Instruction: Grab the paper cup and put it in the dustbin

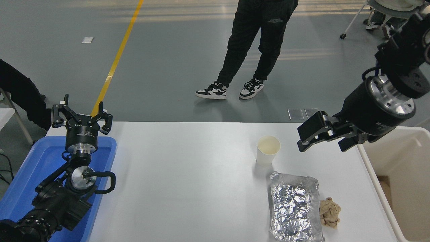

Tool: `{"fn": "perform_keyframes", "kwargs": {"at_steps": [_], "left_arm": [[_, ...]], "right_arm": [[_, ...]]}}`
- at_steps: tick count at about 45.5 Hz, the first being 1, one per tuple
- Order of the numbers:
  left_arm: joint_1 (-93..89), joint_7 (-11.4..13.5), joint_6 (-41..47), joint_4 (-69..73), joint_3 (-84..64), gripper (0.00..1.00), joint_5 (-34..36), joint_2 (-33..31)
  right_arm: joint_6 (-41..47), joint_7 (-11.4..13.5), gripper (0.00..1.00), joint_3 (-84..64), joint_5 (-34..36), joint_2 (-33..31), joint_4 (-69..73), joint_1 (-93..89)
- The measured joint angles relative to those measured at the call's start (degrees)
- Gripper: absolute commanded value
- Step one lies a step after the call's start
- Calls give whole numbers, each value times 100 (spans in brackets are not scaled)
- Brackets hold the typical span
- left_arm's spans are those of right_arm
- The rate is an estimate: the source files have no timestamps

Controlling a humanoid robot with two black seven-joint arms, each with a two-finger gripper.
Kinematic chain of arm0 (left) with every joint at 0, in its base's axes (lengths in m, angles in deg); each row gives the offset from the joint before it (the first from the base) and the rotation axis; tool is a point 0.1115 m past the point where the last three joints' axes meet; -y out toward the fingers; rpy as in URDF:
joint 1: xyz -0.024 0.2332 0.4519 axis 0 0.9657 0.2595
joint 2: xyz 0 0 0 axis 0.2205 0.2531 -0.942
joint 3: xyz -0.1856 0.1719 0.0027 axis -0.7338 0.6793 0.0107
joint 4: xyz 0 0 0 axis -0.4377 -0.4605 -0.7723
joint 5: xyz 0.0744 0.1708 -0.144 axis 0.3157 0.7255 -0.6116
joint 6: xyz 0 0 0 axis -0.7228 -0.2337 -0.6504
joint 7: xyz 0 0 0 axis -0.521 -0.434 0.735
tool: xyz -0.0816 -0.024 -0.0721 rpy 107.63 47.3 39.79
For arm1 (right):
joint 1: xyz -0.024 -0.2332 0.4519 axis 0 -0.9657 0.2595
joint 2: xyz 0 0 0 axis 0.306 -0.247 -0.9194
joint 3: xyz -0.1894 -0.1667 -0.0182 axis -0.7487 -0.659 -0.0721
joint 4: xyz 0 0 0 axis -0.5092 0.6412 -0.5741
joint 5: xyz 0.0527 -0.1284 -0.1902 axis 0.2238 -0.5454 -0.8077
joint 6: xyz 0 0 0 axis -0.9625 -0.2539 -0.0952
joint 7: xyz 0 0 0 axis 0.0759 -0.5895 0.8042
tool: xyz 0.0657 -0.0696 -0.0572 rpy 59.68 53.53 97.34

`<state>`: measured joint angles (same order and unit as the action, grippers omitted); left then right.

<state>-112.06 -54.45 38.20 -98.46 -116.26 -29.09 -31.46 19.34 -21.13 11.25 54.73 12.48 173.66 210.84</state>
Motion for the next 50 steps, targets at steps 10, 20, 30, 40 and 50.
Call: {"fn": "perform_keyframes", "kwargs": {"at_steps": [10, 20, 30, 40, 50], "left_arm": [[0, 0, 0, 1, 0, 99, 1, 0], [0, 0, 0, 0, 0, 99, 0, -1], [0, 0, 0, 0, 0, 99, 0, 0], [0, 0, 0, -1, 0, 99, 0, -5], [0, 0, 0, -1, 0, 99, 2, -7]], "right_arm": [[-642, 3, 100, 94, -931, -123, -462, -1028], [-1408, 41, 100, 538, -1334, 28, -1290, -2175], [-2093, 137, 99, 1065, -1468, 378, -2385, -3370], [-2697, 239, 97, 1652, -1510, 829, -3528, -4585], [-3032, 293, 90, 2021, -1502, 1160, -4205, -5429]]}}
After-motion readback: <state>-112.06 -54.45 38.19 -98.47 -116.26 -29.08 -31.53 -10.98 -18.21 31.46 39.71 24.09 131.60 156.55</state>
